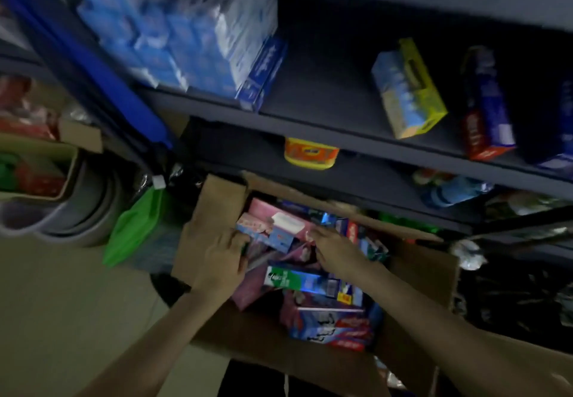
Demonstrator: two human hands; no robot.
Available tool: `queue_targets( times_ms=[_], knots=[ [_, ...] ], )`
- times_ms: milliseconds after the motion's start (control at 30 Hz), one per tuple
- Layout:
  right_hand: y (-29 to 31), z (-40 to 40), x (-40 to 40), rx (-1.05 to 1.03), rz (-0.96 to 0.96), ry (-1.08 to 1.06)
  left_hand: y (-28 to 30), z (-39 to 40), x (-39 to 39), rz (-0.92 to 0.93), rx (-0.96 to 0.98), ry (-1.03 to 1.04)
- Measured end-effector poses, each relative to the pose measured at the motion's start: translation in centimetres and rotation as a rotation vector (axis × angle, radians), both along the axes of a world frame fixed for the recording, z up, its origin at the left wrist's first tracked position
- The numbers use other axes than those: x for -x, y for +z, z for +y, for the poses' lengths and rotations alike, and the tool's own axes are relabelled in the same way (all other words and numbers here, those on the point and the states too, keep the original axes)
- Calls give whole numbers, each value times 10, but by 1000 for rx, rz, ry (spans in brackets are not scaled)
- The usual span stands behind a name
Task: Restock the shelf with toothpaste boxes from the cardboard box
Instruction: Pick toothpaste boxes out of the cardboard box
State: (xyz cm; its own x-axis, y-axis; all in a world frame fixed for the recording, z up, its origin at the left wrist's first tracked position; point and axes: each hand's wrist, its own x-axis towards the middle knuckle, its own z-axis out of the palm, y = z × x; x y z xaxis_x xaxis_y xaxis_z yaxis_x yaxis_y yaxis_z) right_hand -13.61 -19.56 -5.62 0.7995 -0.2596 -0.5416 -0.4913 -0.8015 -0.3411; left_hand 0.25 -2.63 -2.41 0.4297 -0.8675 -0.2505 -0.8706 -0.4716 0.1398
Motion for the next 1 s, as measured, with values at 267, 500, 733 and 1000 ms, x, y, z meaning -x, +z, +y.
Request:
queue_targets(
  times_ms=[267, 500, 733, 1000],
  knots=[
    [-133, 18, -69, 434, 198, -29, -88, 10, -14, 102, -54, 86],
    [-115, 12, -82, 314, 307, -101, -97, 8, -25, 169, 54, 3],
    [48, -3, -43, 186, 104, 18, -6, -37, -28, 64, -33, -276],
    [223, -34, 21, 574, -173, 79, 150, -126, 17, 19, 199, -485]
  ],
)
